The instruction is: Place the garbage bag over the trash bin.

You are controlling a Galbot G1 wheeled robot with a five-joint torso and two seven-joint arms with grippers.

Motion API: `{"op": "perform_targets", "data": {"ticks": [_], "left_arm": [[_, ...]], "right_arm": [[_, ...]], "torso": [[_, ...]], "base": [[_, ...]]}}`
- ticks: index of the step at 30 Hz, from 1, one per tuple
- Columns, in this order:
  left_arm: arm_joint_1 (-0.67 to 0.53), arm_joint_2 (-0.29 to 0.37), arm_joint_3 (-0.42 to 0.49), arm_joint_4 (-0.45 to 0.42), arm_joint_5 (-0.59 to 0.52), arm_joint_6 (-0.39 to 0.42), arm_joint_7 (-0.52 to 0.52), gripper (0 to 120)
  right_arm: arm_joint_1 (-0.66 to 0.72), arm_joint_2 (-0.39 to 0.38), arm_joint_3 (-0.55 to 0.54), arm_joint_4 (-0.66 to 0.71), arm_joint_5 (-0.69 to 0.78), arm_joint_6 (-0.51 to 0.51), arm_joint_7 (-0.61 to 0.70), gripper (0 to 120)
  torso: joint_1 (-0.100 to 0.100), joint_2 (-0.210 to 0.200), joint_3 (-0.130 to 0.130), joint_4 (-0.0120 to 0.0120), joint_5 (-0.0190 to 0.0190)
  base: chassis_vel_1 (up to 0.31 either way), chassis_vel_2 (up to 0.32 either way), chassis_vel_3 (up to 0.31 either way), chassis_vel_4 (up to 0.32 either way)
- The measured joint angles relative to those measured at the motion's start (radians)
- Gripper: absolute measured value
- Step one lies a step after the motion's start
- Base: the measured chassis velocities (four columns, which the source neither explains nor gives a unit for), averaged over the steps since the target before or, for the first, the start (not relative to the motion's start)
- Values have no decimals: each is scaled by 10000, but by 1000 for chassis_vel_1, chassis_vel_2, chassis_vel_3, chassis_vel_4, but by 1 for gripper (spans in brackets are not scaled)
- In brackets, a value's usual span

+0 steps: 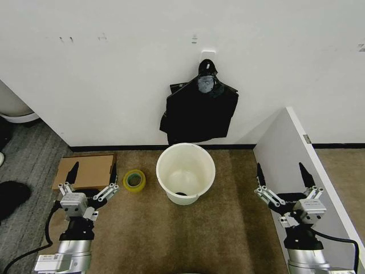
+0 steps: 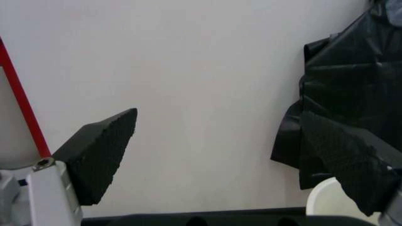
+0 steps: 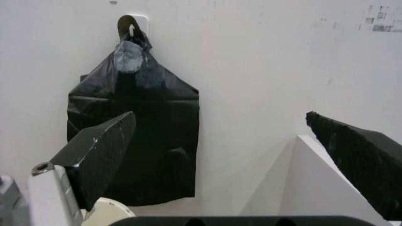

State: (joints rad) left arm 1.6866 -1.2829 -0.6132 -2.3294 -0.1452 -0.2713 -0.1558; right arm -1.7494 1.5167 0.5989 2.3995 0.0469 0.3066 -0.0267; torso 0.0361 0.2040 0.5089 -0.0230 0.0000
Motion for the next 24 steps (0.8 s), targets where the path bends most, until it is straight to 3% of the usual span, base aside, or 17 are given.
{"op": "perform_targets", "data": {"ticks": [24], "left_arm": [[-596,7,157,524,-203,-233,-93,100]], "right_arm": [[916,-164,-99,-796,700,87,-60,100]], "torso": [[0,0,0,0,1]], "base": [[0,0,0,0]]}}
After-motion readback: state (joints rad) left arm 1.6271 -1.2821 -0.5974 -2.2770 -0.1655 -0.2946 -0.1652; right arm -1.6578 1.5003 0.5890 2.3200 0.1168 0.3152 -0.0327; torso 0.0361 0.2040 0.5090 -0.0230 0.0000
